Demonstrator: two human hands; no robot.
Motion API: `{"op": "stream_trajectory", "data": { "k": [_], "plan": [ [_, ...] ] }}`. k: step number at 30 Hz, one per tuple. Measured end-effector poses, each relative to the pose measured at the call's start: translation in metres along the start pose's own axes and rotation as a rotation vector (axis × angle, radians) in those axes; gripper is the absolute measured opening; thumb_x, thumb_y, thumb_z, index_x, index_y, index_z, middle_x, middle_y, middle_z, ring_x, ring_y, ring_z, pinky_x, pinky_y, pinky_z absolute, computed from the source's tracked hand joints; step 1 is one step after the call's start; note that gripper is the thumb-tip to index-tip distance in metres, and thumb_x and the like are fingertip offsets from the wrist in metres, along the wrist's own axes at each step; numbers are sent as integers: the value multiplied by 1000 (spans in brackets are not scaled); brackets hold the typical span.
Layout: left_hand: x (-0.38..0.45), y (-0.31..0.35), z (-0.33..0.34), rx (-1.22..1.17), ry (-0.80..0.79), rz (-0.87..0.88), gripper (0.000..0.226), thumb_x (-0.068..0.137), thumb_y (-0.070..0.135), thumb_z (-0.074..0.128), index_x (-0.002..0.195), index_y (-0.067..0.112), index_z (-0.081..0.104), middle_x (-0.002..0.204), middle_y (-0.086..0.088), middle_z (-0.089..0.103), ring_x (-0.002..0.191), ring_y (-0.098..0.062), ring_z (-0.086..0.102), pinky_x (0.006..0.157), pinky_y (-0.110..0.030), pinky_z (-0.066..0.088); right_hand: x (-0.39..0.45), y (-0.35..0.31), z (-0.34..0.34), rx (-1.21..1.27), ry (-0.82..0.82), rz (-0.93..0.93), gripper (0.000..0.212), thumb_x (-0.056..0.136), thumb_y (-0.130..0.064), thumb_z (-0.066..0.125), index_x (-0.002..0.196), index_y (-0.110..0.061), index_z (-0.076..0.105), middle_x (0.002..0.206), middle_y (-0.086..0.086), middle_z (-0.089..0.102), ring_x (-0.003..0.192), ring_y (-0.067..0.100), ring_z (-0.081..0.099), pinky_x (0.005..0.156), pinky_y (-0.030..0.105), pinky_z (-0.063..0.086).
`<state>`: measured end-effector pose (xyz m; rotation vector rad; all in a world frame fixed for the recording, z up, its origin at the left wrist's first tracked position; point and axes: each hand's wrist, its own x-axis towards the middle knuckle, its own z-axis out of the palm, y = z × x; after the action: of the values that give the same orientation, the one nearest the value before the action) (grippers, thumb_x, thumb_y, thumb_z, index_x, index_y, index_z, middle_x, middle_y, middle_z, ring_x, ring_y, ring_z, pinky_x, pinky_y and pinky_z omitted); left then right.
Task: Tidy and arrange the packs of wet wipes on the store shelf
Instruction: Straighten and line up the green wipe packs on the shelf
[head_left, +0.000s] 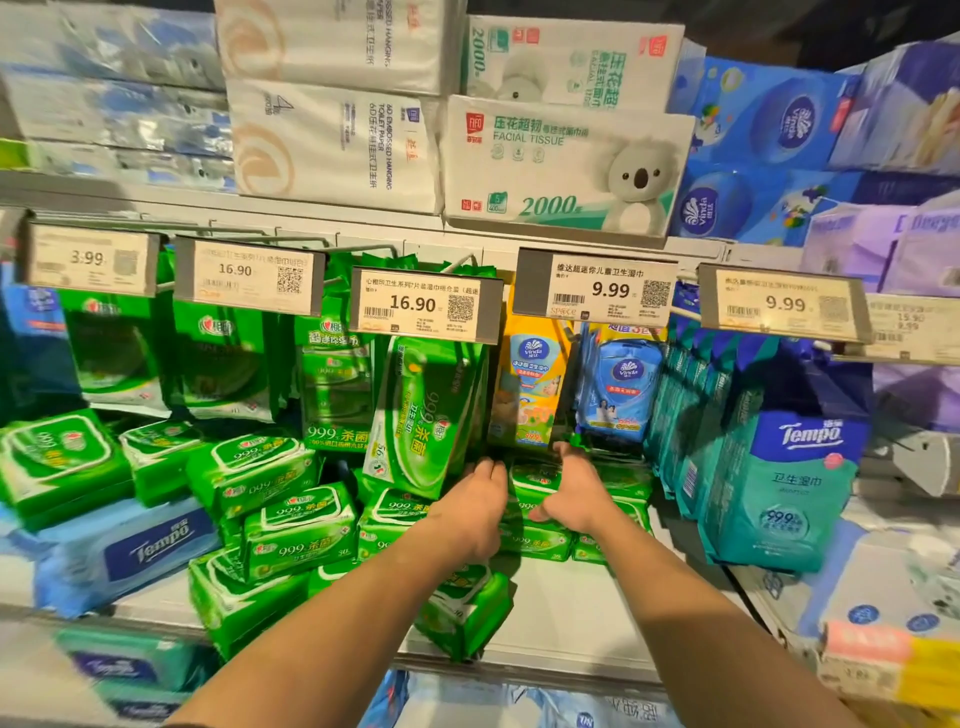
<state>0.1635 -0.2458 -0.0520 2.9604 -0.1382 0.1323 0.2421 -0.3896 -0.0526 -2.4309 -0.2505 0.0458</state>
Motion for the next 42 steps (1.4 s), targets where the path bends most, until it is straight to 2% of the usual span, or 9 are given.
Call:
{"op": "stream_trajectory", "data": {
  "k": [3,7,11,17,24,28,30,37,42],
  "plan": [
    [-1,-2,6,-12,-14,4,81,81,-1,60,150,4,19,146,-12,29,135,-31,33,112,-44,36,-1,3,4,-33,23,13,113,59,-26,93,147,-8,26,147,10,29,137,26,33,110,29,31],
    [-2,-1,7,-22,-34,-5,73,80,2,62,143,6,28,137,-8,32,132,-28,35,106,-48,42,-5,5,2,-98,85,82,105,55,-32,94,139,-6,36,140,15,36,132,35,34,106,40,40],
    [-3,0,8,0,-43,-10,69,79,4,63,140,8,31,128,-6,35,126,-27,38,100,-51,46,-6,8,3,36,71,87,105,55,-23,95,140,-5,37,141,14,44,130,32,44,103,39,43],
    [-10,4,12,15,-31,-4,58,82,9,59,135,9,35,126,-5,35,125,-26,41,96,-51,49,-16,12,10,13,125,49,100,63,-27,91,142,-4,34,145,13,41,134,29,40,107,38,39],
    [-31,17,16,219,56,83,58,86,16,57,139,6,37,132,-12,43,121,-31,48,98,-44,43,-50,31,8,19,121,19,98,63,-13,88,143,-6,31,138,12,38,130,30,42,105,34,37],
    [-44,16,17,249,129,152,54,86,19,54,137,6,42,134,-13,47,121,-31,48,106,-41,38,-70,46,2,-10,137,-3,85,68,-11,81,140,-8,36,134,13,41,129,31,42,105,33,36],
    [-52,12,16,253,153,183,50,84,20,53,132,7,47,131,-12,50,121,-30,47,109,-39,35,-78,51,-2,-66,97,-12,78,69,-13,79,135,-8,39,133,13,42,128,30,41,103,32,37],
    [-90,-4,12,146,248,158,37,81,25,53,115,10,58,118,-10,54,115,-29,48,103,-38,36,-101,41,10,-150,-36,-44,79,74,-30,76,140,-7,39,140,13,37,130,29,40,105,33,38],
    [-122,-23,-3,122,259,95,46,83,33,59,125,13,55,127,-8,47,124,-26,39,104,-41,36,-127,17,33,-338,-205,-76,79,76,-43,70,141,-12,39,148,12,31,134,34,34,106,41,39]
  ]
}}
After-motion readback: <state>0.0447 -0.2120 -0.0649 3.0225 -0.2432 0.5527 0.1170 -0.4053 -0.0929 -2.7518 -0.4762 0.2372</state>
